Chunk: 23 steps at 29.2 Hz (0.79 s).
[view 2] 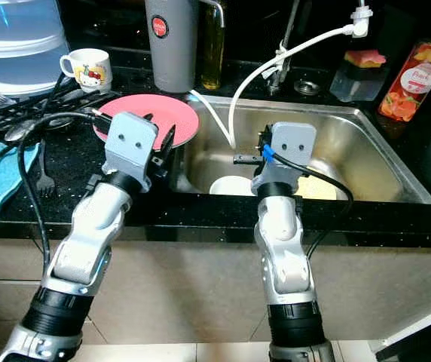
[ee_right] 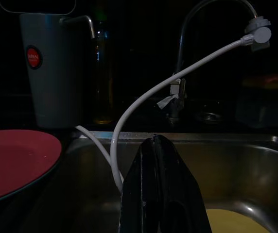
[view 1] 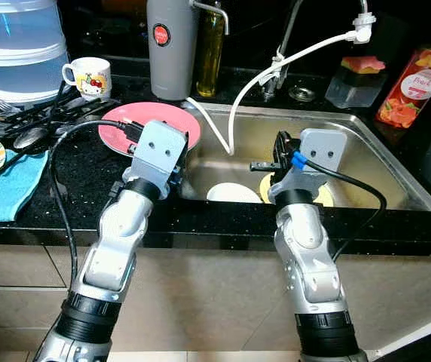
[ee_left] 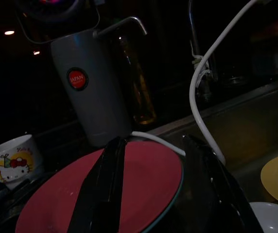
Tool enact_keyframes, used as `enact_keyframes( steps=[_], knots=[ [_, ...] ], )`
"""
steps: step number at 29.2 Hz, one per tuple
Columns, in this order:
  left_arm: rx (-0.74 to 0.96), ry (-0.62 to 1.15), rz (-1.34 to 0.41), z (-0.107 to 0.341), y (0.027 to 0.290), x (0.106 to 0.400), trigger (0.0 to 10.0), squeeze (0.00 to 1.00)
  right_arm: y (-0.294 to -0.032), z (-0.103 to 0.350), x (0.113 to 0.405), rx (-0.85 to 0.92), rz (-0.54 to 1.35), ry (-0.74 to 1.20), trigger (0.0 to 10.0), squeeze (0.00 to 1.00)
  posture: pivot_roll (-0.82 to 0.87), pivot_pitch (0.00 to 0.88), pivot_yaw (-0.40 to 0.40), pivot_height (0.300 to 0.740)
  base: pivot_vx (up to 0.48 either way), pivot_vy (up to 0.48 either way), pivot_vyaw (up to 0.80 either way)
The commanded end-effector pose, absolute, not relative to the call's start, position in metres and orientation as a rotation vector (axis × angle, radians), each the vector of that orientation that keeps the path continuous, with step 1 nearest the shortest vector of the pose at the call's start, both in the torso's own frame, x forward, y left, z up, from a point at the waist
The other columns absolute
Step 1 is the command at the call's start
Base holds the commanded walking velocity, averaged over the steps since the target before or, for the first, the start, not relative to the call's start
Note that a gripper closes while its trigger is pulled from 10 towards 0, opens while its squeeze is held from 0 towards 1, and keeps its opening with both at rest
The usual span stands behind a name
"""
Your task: Kitchen organization
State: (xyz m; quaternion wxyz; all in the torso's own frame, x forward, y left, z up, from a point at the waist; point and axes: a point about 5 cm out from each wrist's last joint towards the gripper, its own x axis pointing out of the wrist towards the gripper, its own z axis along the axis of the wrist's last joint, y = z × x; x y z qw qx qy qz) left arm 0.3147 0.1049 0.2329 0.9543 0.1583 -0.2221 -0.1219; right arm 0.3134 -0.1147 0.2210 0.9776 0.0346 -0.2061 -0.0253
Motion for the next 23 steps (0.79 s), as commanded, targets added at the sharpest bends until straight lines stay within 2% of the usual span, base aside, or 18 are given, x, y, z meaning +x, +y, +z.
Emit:
enact_keyframes(
  steps=[1,23],
  knots=[
    [0.329,-0.458,-0.263,0.2329,0.0997,0.3135,10.0,0.00,-0.1172,0.2169,0.3140,0.069,-0.062,-0.398,10.0,0.00,0.25,0.022,-0.088,0.740,0.000,0.000,0.00],
    [0.336,-0.451,-0.309,0.2263,0.0932,0.3068,10.0,0.00,-0.1141,0.2173,0.3123,0.069,-0.057,-0.408,10.0,0.00,0.24,0.000,-0.072,0.740,0.000,0.000,0.00]
  ],
)
